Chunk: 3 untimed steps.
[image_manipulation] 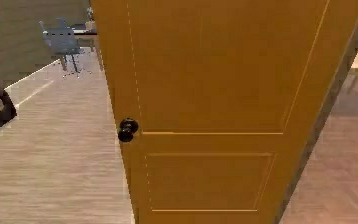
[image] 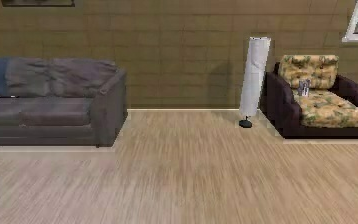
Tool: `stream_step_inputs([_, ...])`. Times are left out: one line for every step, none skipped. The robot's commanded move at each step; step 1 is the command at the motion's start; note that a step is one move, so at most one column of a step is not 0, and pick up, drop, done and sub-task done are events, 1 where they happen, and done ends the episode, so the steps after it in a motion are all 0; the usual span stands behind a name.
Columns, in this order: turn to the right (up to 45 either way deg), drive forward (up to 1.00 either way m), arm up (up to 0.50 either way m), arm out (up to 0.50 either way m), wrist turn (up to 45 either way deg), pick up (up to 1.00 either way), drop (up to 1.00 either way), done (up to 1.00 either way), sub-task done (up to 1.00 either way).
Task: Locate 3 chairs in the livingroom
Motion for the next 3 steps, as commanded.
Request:
stream_step_inputs([15.0, 0.00, 0.00, 0.00, 0.0, 0.00, 0.00, 0.00, 0.00])
stream_step_inputs([0.0, 0.35, 0.00, 0.00, 0.0, 0.00, 0.00, 0.00, 0.00])
stream_step_inputs([27.0, 0.00, 0.00, 0.00, 0.0, 0.00, 0.00, 0.00, 0.00])
